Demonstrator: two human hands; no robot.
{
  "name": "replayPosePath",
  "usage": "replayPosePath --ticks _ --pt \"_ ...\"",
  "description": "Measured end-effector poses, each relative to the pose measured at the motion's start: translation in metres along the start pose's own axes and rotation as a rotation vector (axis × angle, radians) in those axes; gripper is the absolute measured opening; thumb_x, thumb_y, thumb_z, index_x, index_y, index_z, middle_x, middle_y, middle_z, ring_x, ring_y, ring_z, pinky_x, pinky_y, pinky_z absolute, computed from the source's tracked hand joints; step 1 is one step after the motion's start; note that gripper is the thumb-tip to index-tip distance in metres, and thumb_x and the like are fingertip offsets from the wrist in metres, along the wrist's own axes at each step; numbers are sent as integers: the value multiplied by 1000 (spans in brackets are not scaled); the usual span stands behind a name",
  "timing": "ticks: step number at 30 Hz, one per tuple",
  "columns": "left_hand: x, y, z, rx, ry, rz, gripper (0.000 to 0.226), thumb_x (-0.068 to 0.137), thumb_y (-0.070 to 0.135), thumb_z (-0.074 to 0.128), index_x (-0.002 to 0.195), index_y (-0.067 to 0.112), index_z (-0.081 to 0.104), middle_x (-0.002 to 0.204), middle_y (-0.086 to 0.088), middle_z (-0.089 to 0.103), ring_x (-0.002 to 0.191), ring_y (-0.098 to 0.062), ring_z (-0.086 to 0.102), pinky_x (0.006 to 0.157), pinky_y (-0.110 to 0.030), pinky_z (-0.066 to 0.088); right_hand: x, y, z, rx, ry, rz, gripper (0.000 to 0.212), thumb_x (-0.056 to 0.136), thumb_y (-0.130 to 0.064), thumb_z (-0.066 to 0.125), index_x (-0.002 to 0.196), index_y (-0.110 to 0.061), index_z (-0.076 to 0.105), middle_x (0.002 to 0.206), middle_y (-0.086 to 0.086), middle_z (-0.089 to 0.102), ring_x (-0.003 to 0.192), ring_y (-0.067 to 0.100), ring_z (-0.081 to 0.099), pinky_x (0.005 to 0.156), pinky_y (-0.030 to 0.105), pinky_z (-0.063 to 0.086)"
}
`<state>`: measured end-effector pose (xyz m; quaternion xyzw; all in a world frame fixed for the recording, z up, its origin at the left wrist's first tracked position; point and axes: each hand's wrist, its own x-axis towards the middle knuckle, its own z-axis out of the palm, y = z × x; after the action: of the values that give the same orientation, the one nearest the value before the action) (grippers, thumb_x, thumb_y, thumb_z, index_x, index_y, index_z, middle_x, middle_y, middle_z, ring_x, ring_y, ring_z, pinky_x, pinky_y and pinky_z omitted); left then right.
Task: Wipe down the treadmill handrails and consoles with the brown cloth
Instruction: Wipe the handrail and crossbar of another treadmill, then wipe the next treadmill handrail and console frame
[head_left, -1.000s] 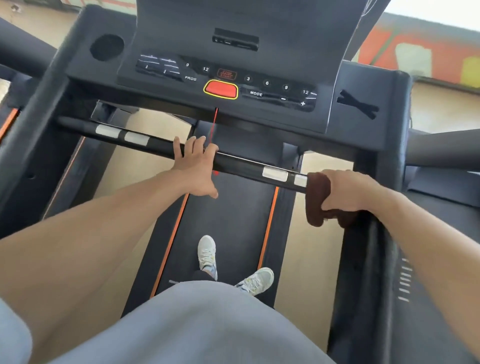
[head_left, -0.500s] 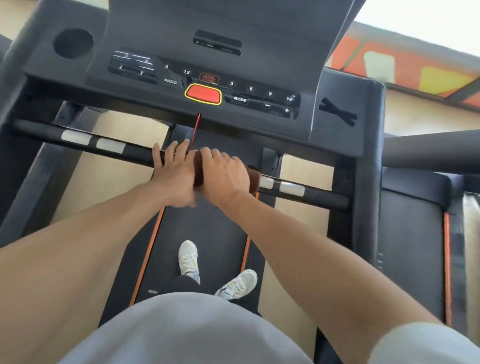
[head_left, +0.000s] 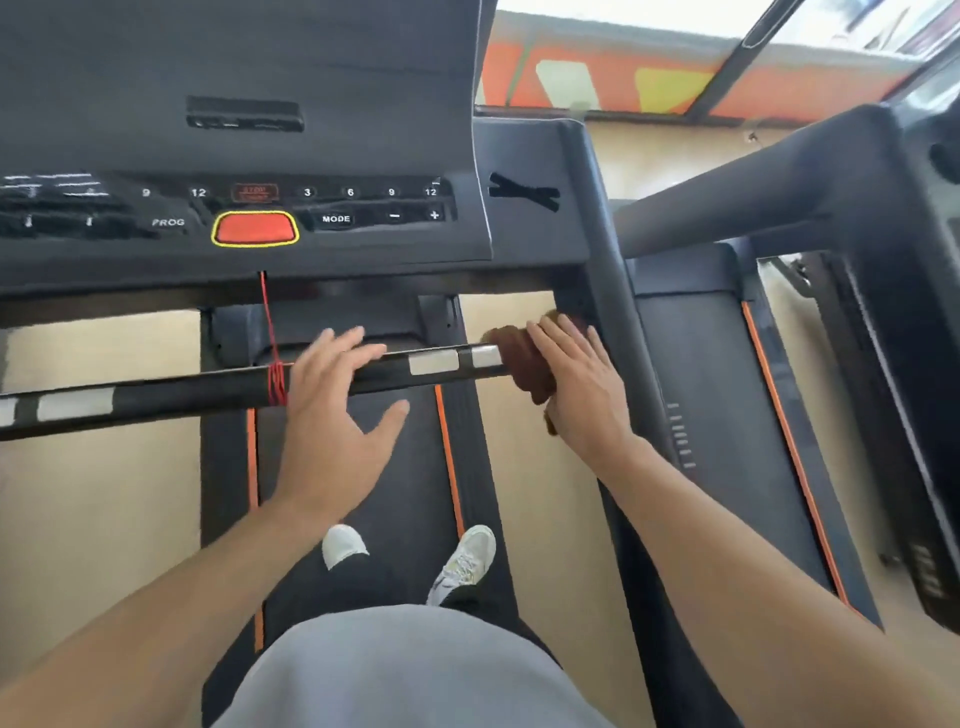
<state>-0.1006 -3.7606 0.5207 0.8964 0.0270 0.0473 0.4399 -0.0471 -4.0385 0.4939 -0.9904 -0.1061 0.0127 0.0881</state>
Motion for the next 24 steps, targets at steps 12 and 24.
replayPosePath --ticks 12,24 --pt "-8 31 30 -436 -1028 -420 52 75 57 78 122 46 58 117 16 72 109 -6 69 102 -36 53 -140 -132 -17 1241 -284 533 60 89 -21 76 139 -42 51 128 -19 67 124 14 63 107 43 51" --pt "-132 52 29 -192 -920 129 62 78 12 42 131 33 65 134 32 51 118 -2 58 100 -30 50 -200 -108 -53 1494 80 970 17 97 -23 69 114 -20 71 103 7 79 93 19 77 78 38 65"
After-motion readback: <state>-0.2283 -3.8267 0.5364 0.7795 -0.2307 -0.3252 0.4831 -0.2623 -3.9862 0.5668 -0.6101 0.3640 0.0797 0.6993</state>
